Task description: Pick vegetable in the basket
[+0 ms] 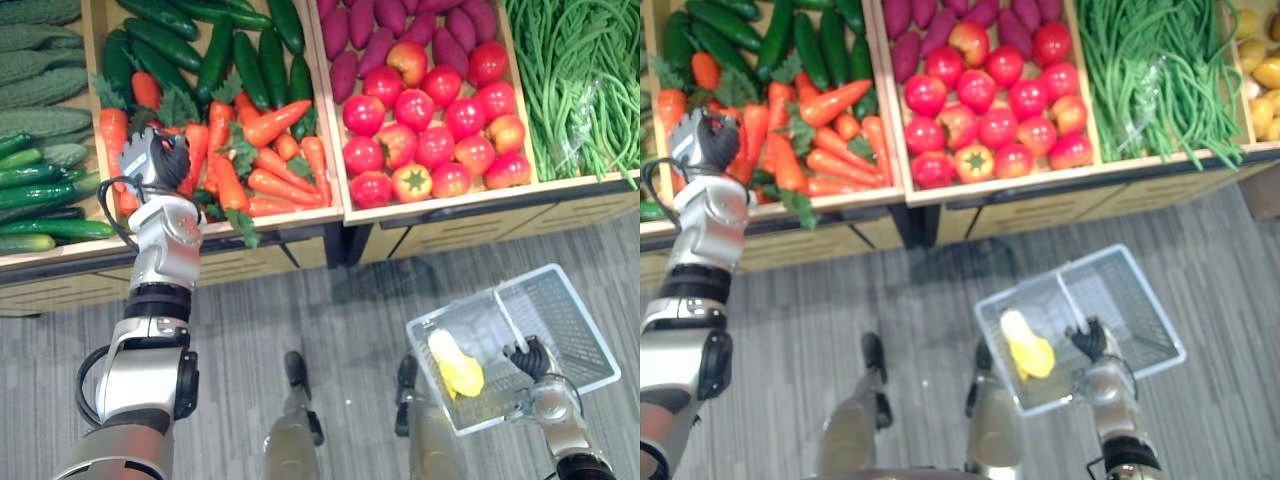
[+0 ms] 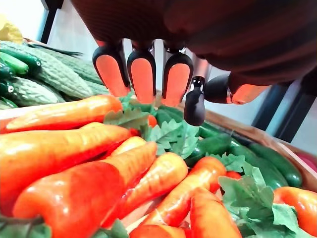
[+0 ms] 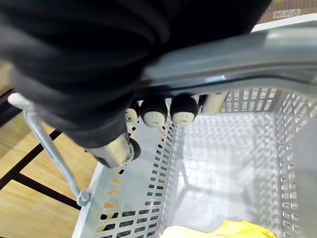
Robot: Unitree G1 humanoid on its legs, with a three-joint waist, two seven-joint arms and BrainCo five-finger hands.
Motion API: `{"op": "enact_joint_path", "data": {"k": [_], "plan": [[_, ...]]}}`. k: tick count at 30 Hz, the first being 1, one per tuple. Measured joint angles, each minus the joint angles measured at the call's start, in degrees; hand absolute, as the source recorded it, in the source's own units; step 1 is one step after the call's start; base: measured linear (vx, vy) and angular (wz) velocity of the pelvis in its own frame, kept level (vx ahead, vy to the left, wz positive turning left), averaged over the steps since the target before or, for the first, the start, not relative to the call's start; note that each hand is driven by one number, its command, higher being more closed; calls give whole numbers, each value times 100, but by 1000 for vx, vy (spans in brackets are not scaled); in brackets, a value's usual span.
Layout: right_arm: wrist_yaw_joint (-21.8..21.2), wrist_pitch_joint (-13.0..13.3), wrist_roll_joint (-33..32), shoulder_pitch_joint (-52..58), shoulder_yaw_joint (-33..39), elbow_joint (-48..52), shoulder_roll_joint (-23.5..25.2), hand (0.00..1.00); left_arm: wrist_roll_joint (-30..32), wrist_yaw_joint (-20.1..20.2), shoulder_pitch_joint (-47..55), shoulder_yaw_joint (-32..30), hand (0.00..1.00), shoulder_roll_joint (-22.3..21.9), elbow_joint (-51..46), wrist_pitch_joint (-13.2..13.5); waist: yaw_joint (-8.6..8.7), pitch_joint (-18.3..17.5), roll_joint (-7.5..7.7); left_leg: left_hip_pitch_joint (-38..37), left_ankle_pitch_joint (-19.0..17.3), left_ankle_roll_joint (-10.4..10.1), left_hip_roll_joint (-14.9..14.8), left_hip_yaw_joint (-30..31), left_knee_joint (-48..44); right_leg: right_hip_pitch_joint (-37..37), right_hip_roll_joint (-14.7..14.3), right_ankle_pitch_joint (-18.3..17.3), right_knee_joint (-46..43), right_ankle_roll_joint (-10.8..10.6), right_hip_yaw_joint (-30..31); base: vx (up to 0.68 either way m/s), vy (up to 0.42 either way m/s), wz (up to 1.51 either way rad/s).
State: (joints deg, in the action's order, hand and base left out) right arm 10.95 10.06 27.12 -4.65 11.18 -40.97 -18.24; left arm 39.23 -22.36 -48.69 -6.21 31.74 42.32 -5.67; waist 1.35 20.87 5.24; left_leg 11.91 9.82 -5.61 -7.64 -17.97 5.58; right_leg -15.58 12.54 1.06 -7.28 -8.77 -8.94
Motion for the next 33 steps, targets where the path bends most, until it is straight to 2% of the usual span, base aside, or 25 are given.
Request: {"op": "enact_joint_path", "data": {"k": [11, 17, 23, 33], "plan": [[1, 8, 0, 78, 20, 0, 11, 100, 219, -168, 370, -61, 0, -3, -595, 10, 7, -47, -29, 17, 4, 5, 0, 28, 1, 12, 2, 3, 8, -5, -33, 11, -1, 1], [1, 11, -1, 101, 19, -2, 14, 100, 233, -222, 398, 331, 0, -16, -1033, 61, 12, -123, -45, 24, 4, 5, -1, 26, 0, 13, 1, 13, 29, -19, -32, 0, 0, 0], [2, 8, -3, 200, 20, -3, 23, 100, 264, -221, 404, 586, 0, -211, -1046, 79, 26, -368, -52, 70, 3, 5, -8, -11, 0, 25, -26, 116, 215, -24, -4, 12, -2, -3], [9, 1, -8, 196, 36, 2, 24, 100, 444, -186, 401, 878, 0, -267, -912, 149, 158, -389, -46, 98, -1, 6, -25, -184, 2, -20, -71, 330, 466, -28, 177, 12, -3, -9]]}}
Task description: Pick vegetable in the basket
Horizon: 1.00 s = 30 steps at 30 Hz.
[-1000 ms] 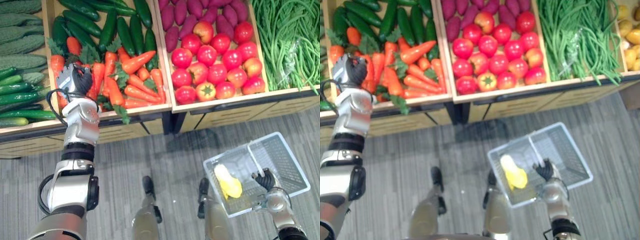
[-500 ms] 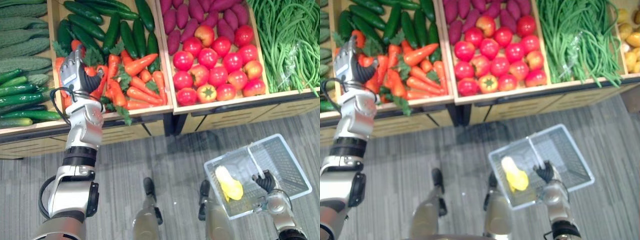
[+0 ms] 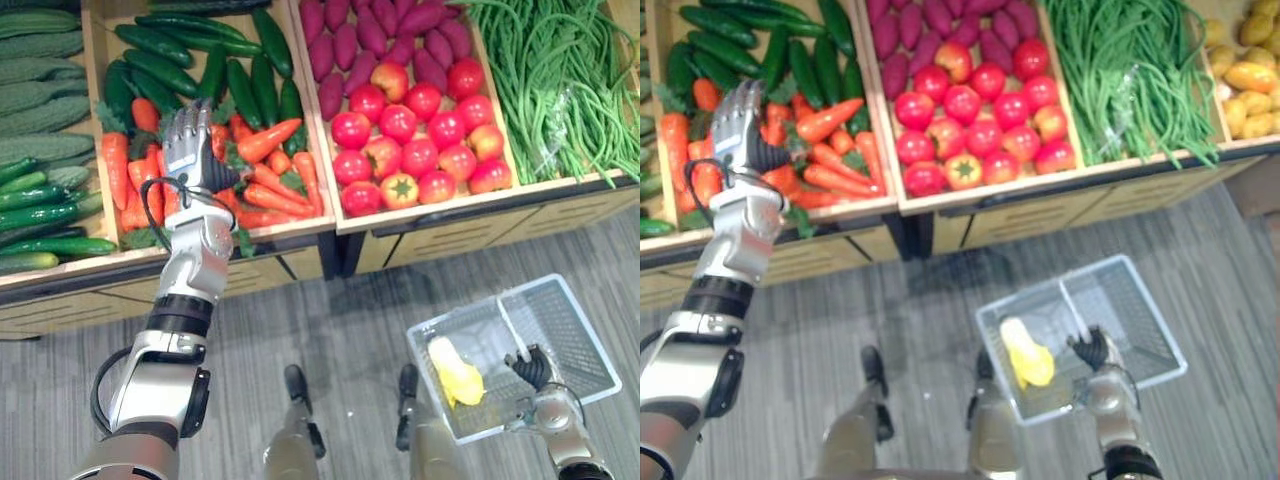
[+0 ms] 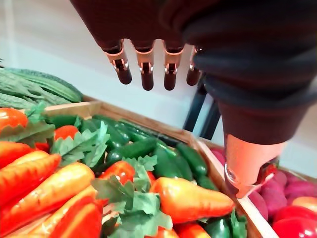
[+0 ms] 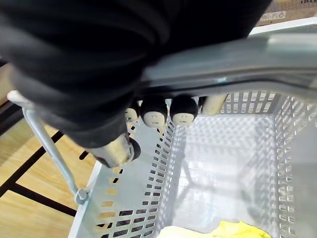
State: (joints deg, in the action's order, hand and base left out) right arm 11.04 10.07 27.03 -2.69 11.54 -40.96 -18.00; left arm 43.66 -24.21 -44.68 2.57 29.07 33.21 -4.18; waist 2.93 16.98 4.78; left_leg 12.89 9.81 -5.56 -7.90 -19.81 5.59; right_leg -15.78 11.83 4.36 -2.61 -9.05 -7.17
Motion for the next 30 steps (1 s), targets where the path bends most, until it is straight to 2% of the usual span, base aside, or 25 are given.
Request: {"op": "enact_joint_path", "data": {"k": [9, 11, 17, 18, 30], "plan": [[26, -17, -11, -4, 161, 7, 0, 100, -10, 46, -389, 151, 0, 1, 1006, -13, 111, 1, 2, 198, 13, 17, -47, -45, -2, -212, -65, 111, 112, 29, 78, 16, -12, -6], [47, -20, -11, 13, 162, 113, 0, 100, -21, 48, -650, 150, 0, 2, 1488, -21, 153, 4, 8, 199, 12, 15, -52, -84, -2, -234, -69, 112, 111, 29, 109, 24, -15, -8], [57, 25, -13, 66, 161, 490, -2, 100, -49, 44, -1072, 91, 0, 53, 1949, -93, 142, 31, 58, 308, 9, 13, -109, -308, -2, -496, -146, 175, 104, 58, 327, 5, -25, -17], [57, 31, -13, 66, 161, 502, -2, 100, -73, 44, -1080, 63, 100, 54, 2001, -112, 154, 32, 59, 307, 9, 12, -117, -314, -1, -504, -156, 177, 107, 59, 344, 15, -33, -17], [57, 39, -19, 291, 160, 515, -1, 100, -89, -43, -1431, -79, 100, 74, 2168, -92, 150, 110, 136, 318, -2, -4, -167, -316, -1, -493, -205, 180, 146, 65, 334, 5, -8, -1]]}}
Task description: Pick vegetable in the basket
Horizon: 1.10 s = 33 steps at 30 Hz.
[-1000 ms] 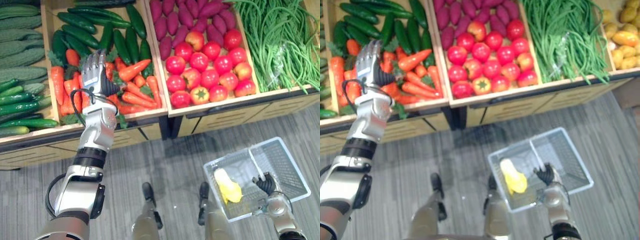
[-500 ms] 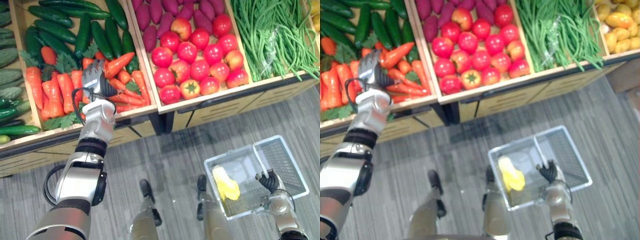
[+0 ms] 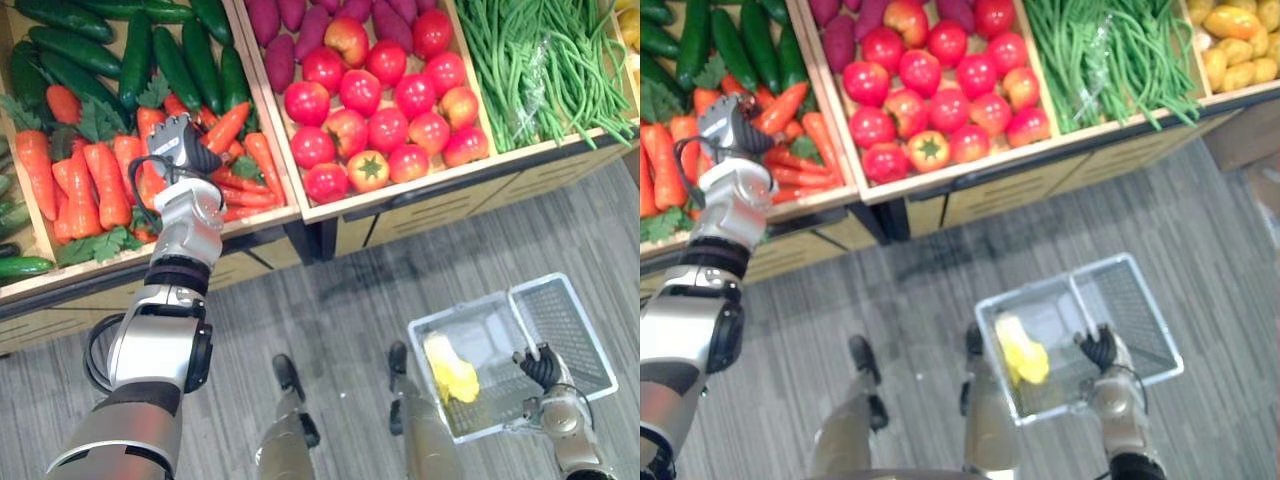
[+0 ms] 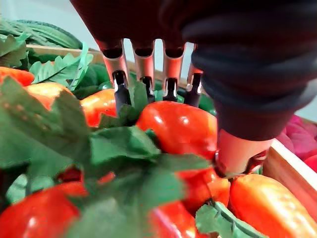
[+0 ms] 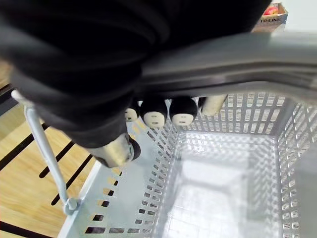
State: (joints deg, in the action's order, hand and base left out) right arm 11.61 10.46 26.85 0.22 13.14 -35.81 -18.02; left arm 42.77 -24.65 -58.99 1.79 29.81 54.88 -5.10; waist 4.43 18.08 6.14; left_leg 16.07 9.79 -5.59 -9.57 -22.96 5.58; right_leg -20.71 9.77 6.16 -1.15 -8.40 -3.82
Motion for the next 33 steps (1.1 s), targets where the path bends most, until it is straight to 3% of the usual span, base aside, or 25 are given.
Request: {"op": "enact_joint_path", "data": {"k": [9, 15, 20, 21, 33], "plan": [[33, -4, 0, 25, 1, -131, 2, 100, 4, 0, 169, -17, 100, 27, -445, 4, -33, 32, 2, -183, 15, 19, 20, 223, -1, 311, 35, -70, -76, 23, -219, 7, -4, 12], [39, -20, 0, 28, 5, -362, 32, 100, 16, -2, 530, -53, 100, 283, -830, 17, -156, 33, 0, -261, 26, 27, 34, 336, 0, 408, 75, -169, -227, 24, -342, 9, -2, 13], [37, -22, 2, 6, 5, -383, 66, 100, 27, -1, 597, -162, 100, 452, -1051, 35, -162, 32, 1, -270, 57, 59, 104, 403, 1, 432, 159, -196, -302, 3, -393, 21, 5, 8], [37, -22, 2, 4, 5, -411, 69, 100, 27, -1, 653, -202, 0, 466, -1130, 48, -158, 32, 1, -287, 62, 66, 115, 453, 1, 463, 167, -196, -301, 3, -408, 41, 2, 8], [34, -57, 8, 2, 67, -558, 118, 100, 81, 89, 1336, -213, 0, 463, -1419, 95, -157, 23, -5, -342, 57, 56, 127, 473, 2, 576, 189, -209, -283, -15, -486, 17, -6, 3]]}}
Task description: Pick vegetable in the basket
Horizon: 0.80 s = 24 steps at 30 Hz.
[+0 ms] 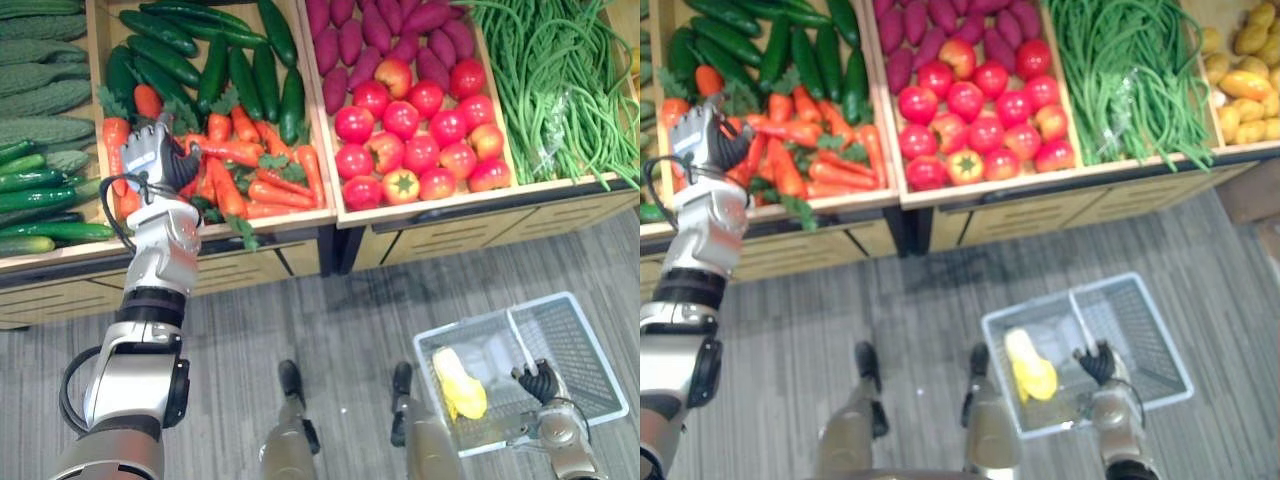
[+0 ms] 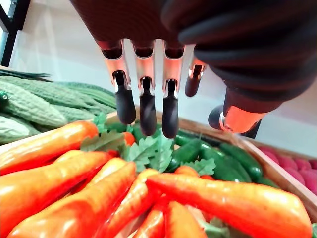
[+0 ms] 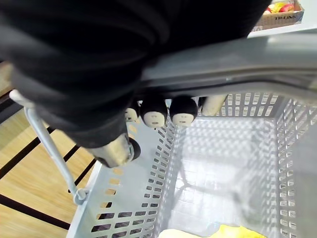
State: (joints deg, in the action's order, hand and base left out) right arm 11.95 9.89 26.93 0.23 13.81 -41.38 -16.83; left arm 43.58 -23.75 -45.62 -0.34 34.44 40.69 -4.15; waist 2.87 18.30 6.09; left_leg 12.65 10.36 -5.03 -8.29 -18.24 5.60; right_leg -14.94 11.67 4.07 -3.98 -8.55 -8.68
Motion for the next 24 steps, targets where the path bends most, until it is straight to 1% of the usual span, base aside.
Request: {"op": "enact_joint_path", "data": {"k": [7, 12, 15, 17, 18, 19, 20, 21, 22, 24], "plan": [[-4, -1, 3, 0, 113, 0, 40, 100, 5, 67, 177, 3, 0, -52, -34, 7, -1, -16, -5, -82, 3, 2, 9, -55, -1, 42, -1, 11, 47, -12, 76, 45, -17, -5], [-4, -40, 2, 32, 144, 0, 40, 100, 47, 151, 425, 76, 0, -80, -165, 87, 11, -180, -25, -79, -22, -28, 1, -129, -1, 48, -16, 35, 141, -42, 119, 43, -18, -6], [-4, -39, 2, 94, 152, 2, 40, 100, 324, 144, 457, 273, 0, -48, -166, 232, -14, -246, -33, -77, -28, -35, -13, -131, -1, 73, -33, 51, 194, -41, 116, 36, -20, -1], [-4, -22, 0, 95, 151, 5, 34, 100, 490, 99, 457, 566, 0, 69, -166, 337, -27, -252, -37, -74, -29, -37, -15, -131, -1, 72, -36, 51, 194, -41, 116, 0, 0, 0], [-4, 21, -1, 101, 148, 5, 22, 100, 524, 50, 460, 1009, 0, 322, -169, 477, -28, -254, -42, -69, -31, -37, -17, -133, -1, 67, -38, 51, 194, -42, 117, 0, 0, 0], [-4, 69, -4, 113, 144, 6, -4, 100, 680, 14, 483, 1418, 0, 618, -192, 697, -27, -258, -49, -66, -35, -40, -18, -139, -1, 59, -39, 51, 194, -42, 122, 0, 0, 0], [-4, 84, -6, 119, 142, 8, -20, 100, 729, 9, 504, 1569, 0, 752, -232, 791, -26, -259, -52, -65, -37, -41, -19, -143, -2, 54, -40, 51, 195, -42, 126, 0, 0, 0], [-3, 97, -10, 138, 142, 12, -44, 100, 845, 5, 536, 1698, 0, 911, -293, 942, -35, -268, -63, -55, -41, -43, -22, -147, -2, 46, -42, 51, 198, -42, 127, 41, -15, -1], [-3, 122, -10, 173, 140, 22, -57, 100, 912, 2, 536, 1697, 0, 926, -294, 1052, -68, -281, -72, -48, -45, -48, -24, -151, -2, 39, -43, 51, 202, -42, 128, 42, -15, -1], [-3, 148, -9, 194, 113, 23, -72, 100, 942, 2, 537, 1698, 0, 930, -294, 1125, -124, -281, -73, -40, -50, -55, -30, -154, -2, 30, -49, 51, 206, -42, 132, 37, -14, -1]]}}
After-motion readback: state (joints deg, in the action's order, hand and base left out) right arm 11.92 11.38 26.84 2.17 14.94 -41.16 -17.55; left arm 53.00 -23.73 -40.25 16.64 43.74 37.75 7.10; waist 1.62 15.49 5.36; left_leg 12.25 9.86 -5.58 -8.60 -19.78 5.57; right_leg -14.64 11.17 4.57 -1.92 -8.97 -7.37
